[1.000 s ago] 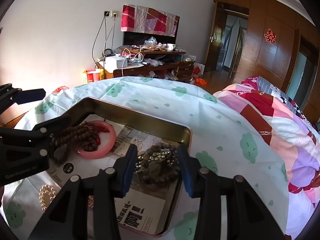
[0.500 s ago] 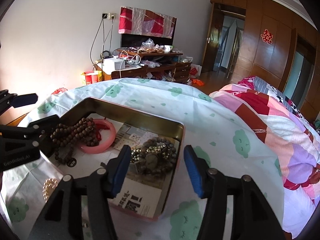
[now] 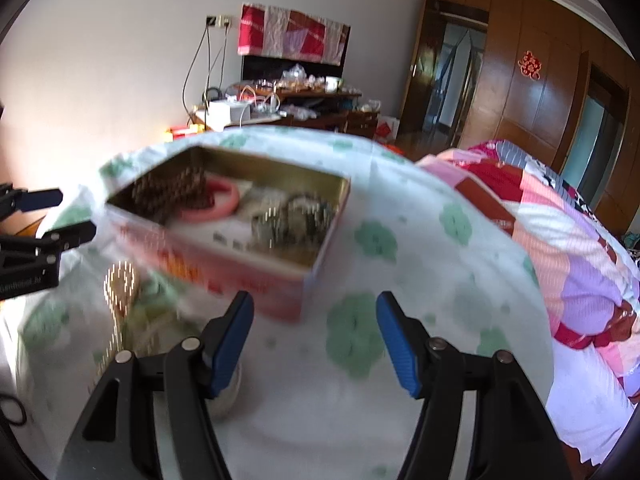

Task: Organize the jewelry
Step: 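Move both tools back toward the remaining jewelry beside the tin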

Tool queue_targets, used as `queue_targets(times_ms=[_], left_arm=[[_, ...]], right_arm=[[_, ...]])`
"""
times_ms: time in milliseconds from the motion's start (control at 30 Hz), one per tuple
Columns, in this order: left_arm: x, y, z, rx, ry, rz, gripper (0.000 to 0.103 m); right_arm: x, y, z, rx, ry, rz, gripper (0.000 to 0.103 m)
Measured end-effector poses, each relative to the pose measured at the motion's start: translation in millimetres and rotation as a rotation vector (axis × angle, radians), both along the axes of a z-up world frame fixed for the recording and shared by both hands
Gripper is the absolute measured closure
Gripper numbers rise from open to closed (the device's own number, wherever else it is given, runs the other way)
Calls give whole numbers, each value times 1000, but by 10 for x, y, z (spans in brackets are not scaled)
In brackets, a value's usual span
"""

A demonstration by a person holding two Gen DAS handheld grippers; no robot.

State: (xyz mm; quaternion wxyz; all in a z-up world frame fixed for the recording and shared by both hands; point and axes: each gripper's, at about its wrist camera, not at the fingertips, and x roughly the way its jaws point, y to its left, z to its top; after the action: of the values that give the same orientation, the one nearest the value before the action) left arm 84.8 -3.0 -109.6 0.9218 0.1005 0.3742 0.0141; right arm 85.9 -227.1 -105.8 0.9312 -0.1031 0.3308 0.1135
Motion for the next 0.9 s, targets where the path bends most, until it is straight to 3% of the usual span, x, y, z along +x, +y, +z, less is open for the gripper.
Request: queue_targets(times_ms=[333,500,533,567,733,900], left_arm=[[64,-99,-133,19,30,-13,33],[83,-174,-167,25,39,-30,33],[86,-189,-168,28,38,-34,33],[86,-201,-170,34,37,-34,33],[94,-185,-181,45,37,-33,33],[59,-72,-181,-1,58,-8,33]], right_arm=[[-105,20,-126,24,48,34,37],[-131,115,-172,-17,56,58,38],[-131,114,-179,-17,62,61,42],[-118,117,-197,-20,76,64,53],[-115,141,-247,-34,101,88,72],[-102,71,-253,-43,101,50,78]])
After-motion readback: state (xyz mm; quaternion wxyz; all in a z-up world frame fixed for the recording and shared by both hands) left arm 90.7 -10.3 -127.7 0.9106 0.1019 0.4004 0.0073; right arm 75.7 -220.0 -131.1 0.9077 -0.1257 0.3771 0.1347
